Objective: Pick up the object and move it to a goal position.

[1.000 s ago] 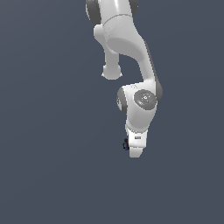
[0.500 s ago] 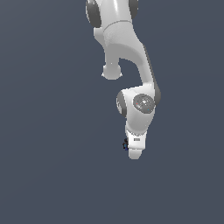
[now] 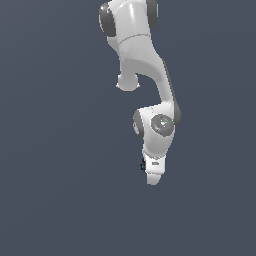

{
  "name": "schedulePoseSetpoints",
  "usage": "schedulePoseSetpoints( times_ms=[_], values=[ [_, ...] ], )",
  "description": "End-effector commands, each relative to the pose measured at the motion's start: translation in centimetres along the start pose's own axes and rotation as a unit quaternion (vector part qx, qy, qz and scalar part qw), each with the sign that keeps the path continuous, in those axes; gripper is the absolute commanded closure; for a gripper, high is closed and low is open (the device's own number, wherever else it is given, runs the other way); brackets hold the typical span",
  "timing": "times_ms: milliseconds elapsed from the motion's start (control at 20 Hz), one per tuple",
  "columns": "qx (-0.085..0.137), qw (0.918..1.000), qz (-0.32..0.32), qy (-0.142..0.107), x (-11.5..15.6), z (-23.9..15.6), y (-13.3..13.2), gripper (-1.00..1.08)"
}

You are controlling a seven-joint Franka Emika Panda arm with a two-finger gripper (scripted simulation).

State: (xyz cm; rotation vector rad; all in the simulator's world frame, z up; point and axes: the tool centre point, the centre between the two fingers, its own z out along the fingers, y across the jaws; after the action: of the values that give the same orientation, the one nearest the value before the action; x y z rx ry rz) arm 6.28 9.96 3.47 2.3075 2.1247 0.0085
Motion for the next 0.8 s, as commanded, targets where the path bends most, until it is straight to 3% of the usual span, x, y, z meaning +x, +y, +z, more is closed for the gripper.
schedulePoseSetpoints(
  times_ms=[0,750],
  values=[
    [0.004,1.0000,0.000,0.000,0.0,0.5,-0.2,1.08],
    [-0.001,1.0000,0.000,0.000,-0.2,-0.8,-0.2,1.08]
  ],
)
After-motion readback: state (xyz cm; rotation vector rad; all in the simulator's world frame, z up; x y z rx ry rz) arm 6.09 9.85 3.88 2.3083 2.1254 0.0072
